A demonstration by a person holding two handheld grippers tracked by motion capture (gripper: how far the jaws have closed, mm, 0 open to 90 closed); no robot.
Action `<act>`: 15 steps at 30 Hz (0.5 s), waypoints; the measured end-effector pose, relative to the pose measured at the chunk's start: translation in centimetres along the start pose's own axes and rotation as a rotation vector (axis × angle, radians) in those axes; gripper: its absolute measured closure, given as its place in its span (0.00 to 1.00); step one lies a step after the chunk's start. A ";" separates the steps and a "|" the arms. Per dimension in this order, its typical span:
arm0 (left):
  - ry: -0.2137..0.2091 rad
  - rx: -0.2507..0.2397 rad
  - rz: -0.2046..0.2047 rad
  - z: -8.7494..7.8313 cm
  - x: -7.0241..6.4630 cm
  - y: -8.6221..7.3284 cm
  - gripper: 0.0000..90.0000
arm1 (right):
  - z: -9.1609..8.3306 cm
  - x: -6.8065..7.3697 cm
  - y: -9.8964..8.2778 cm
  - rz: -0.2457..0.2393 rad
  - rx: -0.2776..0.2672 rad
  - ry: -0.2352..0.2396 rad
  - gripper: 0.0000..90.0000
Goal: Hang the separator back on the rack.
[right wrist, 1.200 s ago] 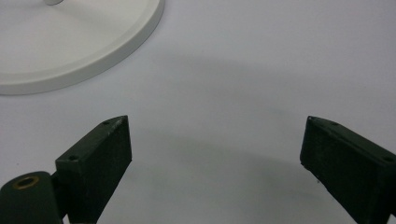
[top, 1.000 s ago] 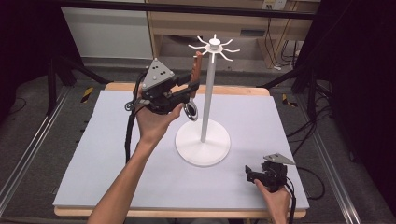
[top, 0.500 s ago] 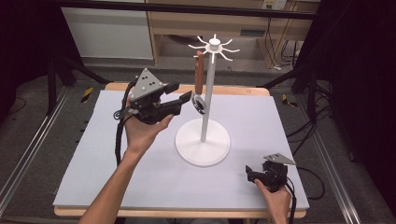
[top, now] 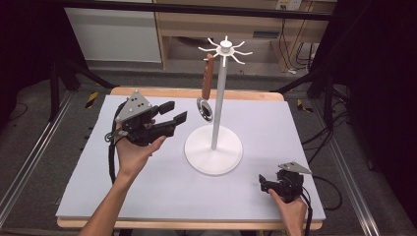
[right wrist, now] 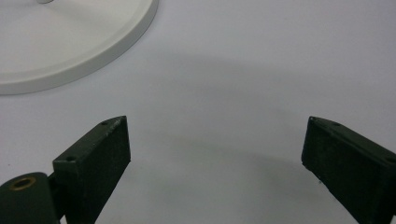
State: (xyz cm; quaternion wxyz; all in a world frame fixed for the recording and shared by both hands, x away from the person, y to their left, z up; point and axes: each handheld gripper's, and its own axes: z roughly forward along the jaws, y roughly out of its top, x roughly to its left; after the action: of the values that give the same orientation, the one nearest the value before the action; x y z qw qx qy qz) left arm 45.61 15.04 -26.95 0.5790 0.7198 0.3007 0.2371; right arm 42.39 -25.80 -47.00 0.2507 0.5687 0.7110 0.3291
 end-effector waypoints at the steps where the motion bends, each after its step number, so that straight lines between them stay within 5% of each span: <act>1: 0.006 0.004 0.001 -0.2 0.1 -0.4 0.52 | 0.0 0.0 0.0 0.000 -0.001 -0.002 0.09; 15: 0.071 0.074 -0.021 -2.3 1.9 -6.2 0.50 | -0.1 -0.2 -0.1 0.011 -0.003 -0.004 0.09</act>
State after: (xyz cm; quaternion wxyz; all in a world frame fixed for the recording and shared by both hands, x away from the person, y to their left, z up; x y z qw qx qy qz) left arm 44.34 18.87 -32.52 0.5435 0.7285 0.3372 0.2452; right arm 42.28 -25.99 -47.03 0.2512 0.5730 0.7067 0.3303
